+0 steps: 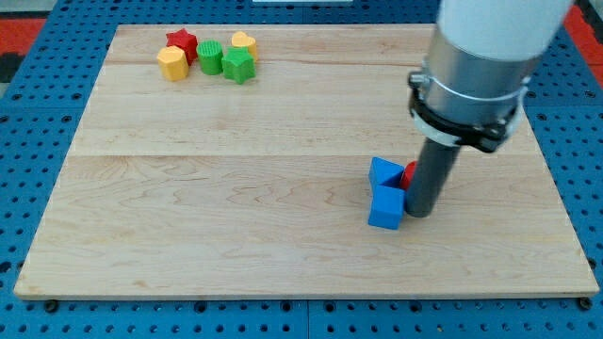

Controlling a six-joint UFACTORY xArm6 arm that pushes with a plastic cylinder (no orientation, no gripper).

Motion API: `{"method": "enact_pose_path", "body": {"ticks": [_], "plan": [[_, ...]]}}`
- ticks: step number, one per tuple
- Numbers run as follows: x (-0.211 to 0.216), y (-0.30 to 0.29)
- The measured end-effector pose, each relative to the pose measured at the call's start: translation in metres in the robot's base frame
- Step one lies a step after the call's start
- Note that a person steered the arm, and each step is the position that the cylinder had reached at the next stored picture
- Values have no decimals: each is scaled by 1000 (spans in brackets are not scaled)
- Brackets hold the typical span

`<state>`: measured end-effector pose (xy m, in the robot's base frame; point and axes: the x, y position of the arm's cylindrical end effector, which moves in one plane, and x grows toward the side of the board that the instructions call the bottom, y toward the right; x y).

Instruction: Push the blue triangle into green star

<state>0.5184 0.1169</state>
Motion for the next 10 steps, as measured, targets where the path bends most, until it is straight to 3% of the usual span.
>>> {"method": "enact_pose_path", "body": {"ticks": [3,7,10], "plan": [[-90,-67],[-199,-80],[-210,-185]]}}
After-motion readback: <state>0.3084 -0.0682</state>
